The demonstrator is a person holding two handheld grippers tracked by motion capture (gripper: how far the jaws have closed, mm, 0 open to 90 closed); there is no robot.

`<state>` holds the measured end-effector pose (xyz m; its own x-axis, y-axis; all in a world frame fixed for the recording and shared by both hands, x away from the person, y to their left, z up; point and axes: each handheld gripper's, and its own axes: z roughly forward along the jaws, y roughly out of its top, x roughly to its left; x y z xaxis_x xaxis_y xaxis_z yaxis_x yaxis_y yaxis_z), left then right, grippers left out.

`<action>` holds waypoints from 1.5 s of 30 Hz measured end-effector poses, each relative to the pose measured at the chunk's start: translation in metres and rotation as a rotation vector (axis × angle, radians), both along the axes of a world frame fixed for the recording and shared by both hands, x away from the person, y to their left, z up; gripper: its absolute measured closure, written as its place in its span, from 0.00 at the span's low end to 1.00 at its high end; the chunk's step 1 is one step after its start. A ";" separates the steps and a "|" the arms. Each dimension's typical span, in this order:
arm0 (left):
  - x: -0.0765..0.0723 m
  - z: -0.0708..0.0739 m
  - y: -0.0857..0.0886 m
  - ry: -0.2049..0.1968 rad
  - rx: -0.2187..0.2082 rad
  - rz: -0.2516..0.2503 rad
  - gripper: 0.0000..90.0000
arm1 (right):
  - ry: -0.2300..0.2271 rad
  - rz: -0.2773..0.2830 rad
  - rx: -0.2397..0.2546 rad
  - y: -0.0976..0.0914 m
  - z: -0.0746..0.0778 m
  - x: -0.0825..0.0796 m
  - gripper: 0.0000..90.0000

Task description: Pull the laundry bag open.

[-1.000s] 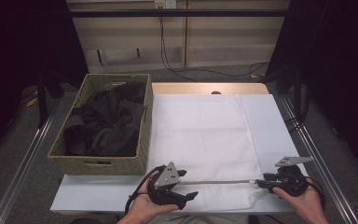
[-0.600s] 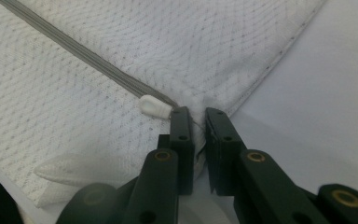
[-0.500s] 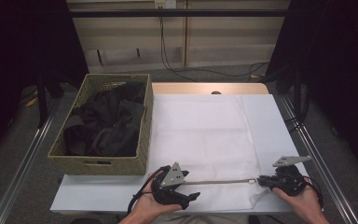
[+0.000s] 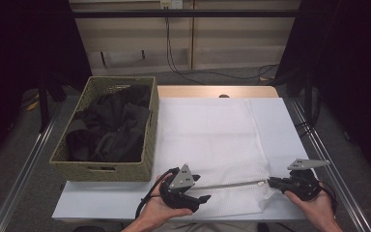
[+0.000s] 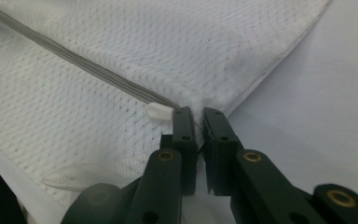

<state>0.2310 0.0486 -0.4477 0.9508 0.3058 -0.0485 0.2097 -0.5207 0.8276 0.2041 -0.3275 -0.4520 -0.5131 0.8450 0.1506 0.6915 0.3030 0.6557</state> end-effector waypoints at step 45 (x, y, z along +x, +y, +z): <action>0.023 0.007 -0.109 0.004 -0.063 -0.176 0.92 | -0.136 0.033 0.053 0.018 0.032 0.004 0.94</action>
